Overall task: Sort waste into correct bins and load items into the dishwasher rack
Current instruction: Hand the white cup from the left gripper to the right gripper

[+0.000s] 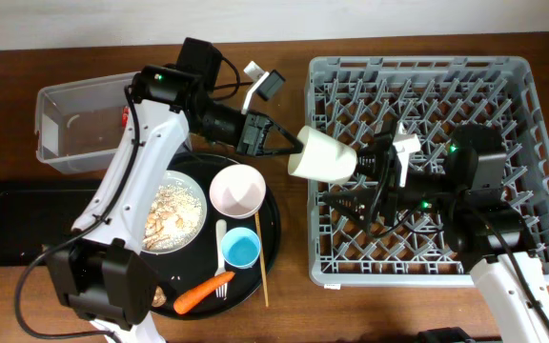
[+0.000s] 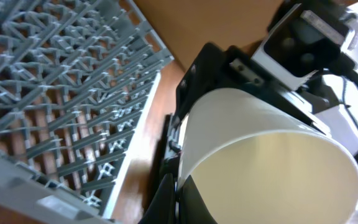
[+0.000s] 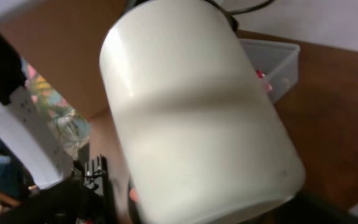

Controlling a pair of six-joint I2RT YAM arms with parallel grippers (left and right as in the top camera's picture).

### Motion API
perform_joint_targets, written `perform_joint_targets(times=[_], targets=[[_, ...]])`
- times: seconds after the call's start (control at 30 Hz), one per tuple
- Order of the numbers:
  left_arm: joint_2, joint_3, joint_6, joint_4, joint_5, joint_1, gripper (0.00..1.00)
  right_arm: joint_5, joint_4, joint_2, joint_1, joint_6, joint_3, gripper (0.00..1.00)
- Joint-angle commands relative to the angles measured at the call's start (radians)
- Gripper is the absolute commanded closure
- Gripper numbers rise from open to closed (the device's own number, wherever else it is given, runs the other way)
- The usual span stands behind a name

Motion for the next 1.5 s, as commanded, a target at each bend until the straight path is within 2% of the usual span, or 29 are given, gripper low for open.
perform_joint_targets(times=[0.0,0.13,0.27,0.5,0.63,0.87,0.93,1.07,1.13,1.17,1.33,1.47], targets=[[-0.006,0.001,0.022,0.000,0.048,-0.002,1.00,-0.092,0.004,0.000,0.002,-0.010,0.017,0.18],[-0.006,0.001,0.022,-0.011,0.043,-0.012,1.00,-0.067,0.008,0.000,0.002,-0.011,0.017,0.18],[-0.006,0.001,0.022,-0.028,-0.032,-0.033,1.00,-0.025,0.039,0.000,0.002,-0.011,0.017,0.18],[-0.006,0.001,0.022,-0.034,-0.035,-0.035,1.00,0.031,0.074,0.000,0.002,-0.010,0.017,0.18],[-0.006,0.001,0.022,-0.026,-0.035,-0.035,1.00,0.031,0.052,0.000,0.002,-0.010,0.017,0.25],[-0.006,0.001,0.022,-0.015,-0.035,-0.035,1.00,0.017,0.037,0.000,0.002,-0.010,0.017,0.32],[-0.006,0.001,0.022,-0.010,-0.039,-0.035,0.97,0.002,0.037,0.000,0.002,-0.010,0.017,0.36],[-0.006,0.001,0.022,-0.010,-0.050,-0.034,0.81,-0.010,0.037,0.000,0.002,-0.010,0.017,0.39],[-0.006,0.001,0.022,-0.011,-0.091,-0.034,0.67,-0.011,0.037,0.000,0.002,-0.010,0.017,0.40],[-0.006,0.001,0.022,-0.011,-0.163,-0.034,0.63,-0.010,0.037,0.000,0.002,-0.003,0.017,0.42],[-0.007,0.001,-0.008,-0.019,-0.393,-0.023,0.62,0.044,0.000,0.000,0.002,0.028,0.017,0.60],[-0.007,0.001,-0.149,-0.027,-0.693,0.014,0.62,0.219,-0.119,0.000,0.002,0.058,0.018,0.75]])
